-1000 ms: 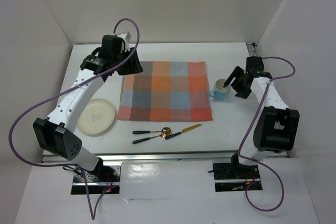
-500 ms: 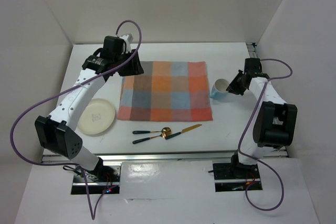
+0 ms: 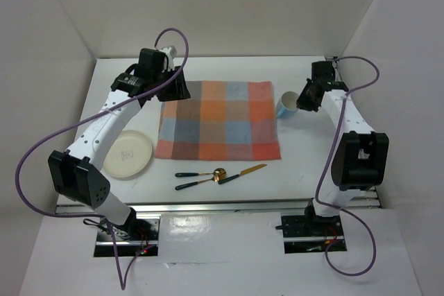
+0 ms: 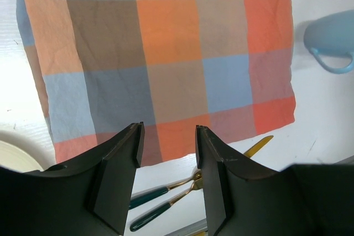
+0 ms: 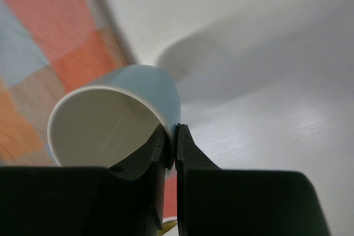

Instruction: Set the dinner table for one person

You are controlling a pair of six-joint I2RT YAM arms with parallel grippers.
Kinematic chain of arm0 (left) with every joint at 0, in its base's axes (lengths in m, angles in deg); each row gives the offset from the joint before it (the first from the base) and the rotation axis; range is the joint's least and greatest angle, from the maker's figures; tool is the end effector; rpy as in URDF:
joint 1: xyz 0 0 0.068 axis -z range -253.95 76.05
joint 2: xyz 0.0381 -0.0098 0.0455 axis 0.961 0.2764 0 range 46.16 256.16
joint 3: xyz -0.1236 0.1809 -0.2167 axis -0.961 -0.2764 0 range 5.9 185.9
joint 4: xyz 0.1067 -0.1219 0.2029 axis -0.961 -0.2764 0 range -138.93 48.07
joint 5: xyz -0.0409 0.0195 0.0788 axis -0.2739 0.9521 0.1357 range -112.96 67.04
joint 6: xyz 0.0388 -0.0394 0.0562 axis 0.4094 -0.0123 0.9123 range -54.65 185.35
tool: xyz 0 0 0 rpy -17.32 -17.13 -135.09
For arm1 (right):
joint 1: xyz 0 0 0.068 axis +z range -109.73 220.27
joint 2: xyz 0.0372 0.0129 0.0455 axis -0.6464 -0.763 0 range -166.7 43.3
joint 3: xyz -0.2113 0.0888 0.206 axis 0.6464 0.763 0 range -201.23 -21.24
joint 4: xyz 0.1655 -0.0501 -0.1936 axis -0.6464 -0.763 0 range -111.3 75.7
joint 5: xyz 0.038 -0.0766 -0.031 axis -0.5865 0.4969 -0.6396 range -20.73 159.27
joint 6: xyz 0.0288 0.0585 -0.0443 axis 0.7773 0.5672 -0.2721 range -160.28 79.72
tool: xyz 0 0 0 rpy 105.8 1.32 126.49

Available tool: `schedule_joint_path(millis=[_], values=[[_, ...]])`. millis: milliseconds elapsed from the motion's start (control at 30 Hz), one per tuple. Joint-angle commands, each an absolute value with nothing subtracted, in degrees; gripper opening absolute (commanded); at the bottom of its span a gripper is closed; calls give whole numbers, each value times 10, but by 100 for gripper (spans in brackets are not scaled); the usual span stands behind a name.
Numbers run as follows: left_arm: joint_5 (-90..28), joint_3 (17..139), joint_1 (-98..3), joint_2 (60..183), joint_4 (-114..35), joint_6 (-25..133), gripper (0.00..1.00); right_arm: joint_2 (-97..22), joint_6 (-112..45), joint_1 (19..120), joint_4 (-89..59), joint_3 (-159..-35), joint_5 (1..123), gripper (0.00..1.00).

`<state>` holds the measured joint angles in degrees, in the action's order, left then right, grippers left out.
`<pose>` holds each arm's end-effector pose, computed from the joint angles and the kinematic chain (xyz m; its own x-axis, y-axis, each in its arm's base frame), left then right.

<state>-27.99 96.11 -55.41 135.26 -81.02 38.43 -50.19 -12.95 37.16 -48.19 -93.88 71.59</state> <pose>0.3474 -0.1227 0.3916 -0.6933 -0.2431 -0.6784 0.0769 0.9111 -0.4050 0.3678 -0.0228 0.2673 -0.6886 0.4970 -0.5281 0.4434 0.8648 0.2357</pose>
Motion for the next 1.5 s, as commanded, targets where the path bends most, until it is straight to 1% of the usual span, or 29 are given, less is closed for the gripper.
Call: schedule_joint_path(millis=[0,100,167,333,400,433,467,567,633,667,767,900,933,967,1033,1067,1100,1167,1200,1233,1300,1467], values=[[-264,976,-556,1355,-811,392,58,-509,-147,412,-484,-1033,737,0],[-210,976,-556,1349,-817,359,58,-564,-153,446,-506,-1134,737,0],[-180,969,-561,1335,-829,337,58,-606,-158,462,-518,-1169,743,0],[-169,914,-580,1294,-824,276,58,-694,-158,495,-530,-1291,757,0],[-161,863,-592,1269,-817,241,58,-745,-158,510,-546,-1356,774,0],[-161,863,-592,1261,-811,233,58,-762,-158,510,-546,-1357,780,0],[-154,840,-598,1253,-811,226,58,-792,-158,515,-557,-1397,785,0],[-149,805,-618,1226,-811,203,58,-838,-165,515,-576,-1464,785,0],[-149,783,-632,1211,-817,203,63,-857,-165,515,-589,-1504,785,0],[-149,783,-650,1211,-822,196,63,-865,-165,515,-594,-1510,785,0],[-149,769,-681,1191,-833,196,69,-870,-170,521,-594,-1503,785,0],[-156,761,-710,1174,-833,196,73,-870,-170,521,-582,-1489,784,0],[-156,761,-711,1168,-833,196,76,-876,-170,526,-582,-1489,777,2],[-156,761,-718,1168,-839,196,79,-877,-170,526,-582,-1489,777,7],[-163,756,-732,1161,-845,196,79,-877,-170,526,-577,-1489,760,20],[-163,751,-738,1156,-845,196,79,-877,-170,526,-577,-1489,760,29],[-170,744,-751,1156,-850,196,79,-877,-175,526,-571,-1489,752,50],[-177,735,-766,1145,-856,196,79,-871,-175,531,-571,-1489,745,64],[-177,724,-785,1145,-856,196,79,-871,-175,531,-571,-1489,745,76],[-188,718,-796,1138,-856,190,79,-866,-175,531,-565,-1489,745,80],[-194,708,-813,1133,-862,190,79,-860,-175,531,-565,-1489,740,84],[-214,672,-847,1122,-868,190,80,-830,-181,531,-565,-1483,735,92]])
